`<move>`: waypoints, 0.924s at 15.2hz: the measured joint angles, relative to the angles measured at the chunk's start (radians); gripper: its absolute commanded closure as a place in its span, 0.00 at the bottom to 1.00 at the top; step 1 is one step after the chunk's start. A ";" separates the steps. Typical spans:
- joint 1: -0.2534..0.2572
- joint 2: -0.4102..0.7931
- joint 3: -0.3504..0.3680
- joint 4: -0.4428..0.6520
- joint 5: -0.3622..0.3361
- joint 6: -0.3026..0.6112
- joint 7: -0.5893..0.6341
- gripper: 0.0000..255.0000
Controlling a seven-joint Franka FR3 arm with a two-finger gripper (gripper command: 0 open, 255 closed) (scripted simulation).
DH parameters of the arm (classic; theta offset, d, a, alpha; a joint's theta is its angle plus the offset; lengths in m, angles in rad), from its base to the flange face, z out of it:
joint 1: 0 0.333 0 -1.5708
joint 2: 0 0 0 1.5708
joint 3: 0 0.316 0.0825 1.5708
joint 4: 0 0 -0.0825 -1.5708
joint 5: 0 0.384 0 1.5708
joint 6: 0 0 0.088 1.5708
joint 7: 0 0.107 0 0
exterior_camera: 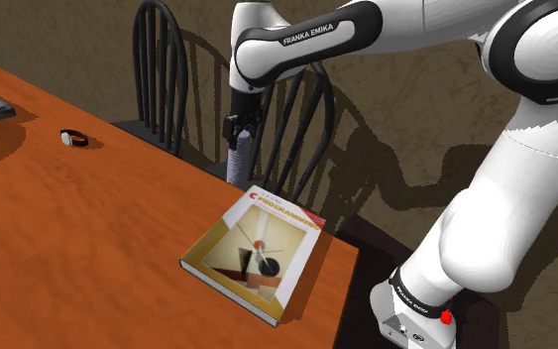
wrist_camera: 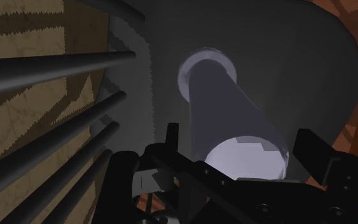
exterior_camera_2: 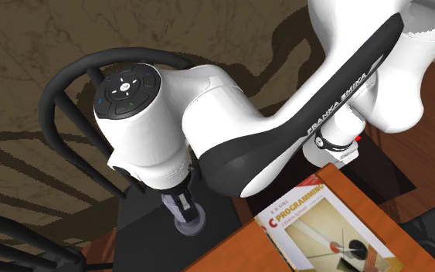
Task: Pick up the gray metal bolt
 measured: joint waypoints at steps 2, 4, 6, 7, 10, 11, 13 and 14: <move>0.000 0.003 0.000 -0.004 0.000 0.007 0.000 1.00; 0.000 0.002 0.000 -0.004 0.000 0.009 0.000 1.00; 0.000 0.002 0.000 -0.004 0.000 0.009 0.000 1.00; 0.000 0.003 0.000 -0.004 0.000 0.009 -0.001 1.00; 0.000 0.004 0.000 -0.002 0.000 0.009 -0.001 1.00; 0.000 0.002 0.000 -0.004 0.000 0.009 -0.001 1.00; -0.001 -0.006 -0.001 -0.001 0.001 -0.005 -0.002 1.00; -0.001 -0.008 -0.001 0.005 0.001 -0.014 -0.003 1.00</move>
